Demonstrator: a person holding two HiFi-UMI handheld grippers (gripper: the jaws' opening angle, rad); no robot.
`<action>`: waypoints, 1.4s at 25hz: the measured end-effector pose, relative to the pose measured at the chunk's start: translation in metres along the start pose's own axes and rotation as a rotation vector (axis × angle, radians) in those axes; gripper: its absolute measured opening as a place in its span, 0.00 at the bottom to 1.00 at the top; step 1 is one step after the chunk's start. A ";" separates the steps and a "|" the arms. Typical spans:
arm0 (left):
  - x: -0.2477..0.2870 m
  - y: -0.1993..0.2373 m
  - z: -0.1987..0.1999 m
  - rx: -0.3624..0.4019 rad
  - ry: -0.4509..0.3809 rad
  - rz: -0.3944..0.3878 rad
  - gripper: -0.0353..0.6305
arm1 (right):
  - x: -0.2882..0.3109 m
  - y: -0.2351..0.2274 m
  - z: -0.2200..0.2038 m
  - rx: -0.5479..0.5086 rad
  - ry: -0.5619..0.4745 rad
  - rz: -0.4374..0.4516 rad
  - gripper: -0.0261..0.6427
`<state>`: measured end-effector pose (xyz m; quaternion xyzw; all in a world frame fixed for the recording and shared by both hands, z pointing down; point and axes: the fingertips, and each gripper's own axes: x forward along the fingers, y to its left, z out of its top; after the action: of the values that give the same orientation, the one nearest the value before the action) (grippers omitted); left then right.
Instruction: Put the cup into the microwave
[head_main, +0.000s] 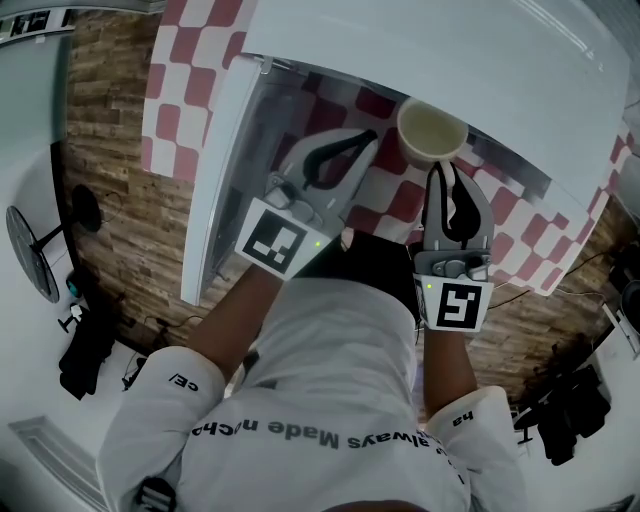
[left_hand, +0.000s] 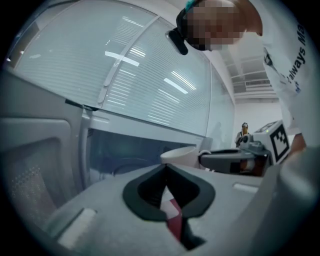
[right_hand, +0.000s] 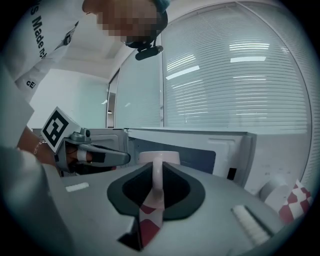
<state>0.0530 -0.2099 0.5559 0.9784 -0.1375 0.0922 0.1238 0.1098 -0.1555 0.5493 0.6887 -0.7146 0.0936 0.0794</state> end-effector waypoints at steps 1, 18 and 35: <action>0.002 0.002 -0.001 -0.002 -0.006 0.004 0.06 | 0.003 -0.001 -0.002 -0.003 0.001 -0.002 0.10; 0.040 0.040 -0.017 0.017 -0.023 0.041 0.06 | 0.058 -0.026 -0.023 0.012 -0.031 -0.039 0.10; 0.068 0.063 -0.028 0.029 -0.029 0.054 0.06 | 0.091 -0.037 -0.038 0.012 -0.042 -0.021 0.10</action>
<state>0.0942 -0.2780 0.6111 0.9773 -0.1641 0.0834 0.1050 0.1426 -0.2358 0.6089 0.6984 -0.7083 0.0824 0.0612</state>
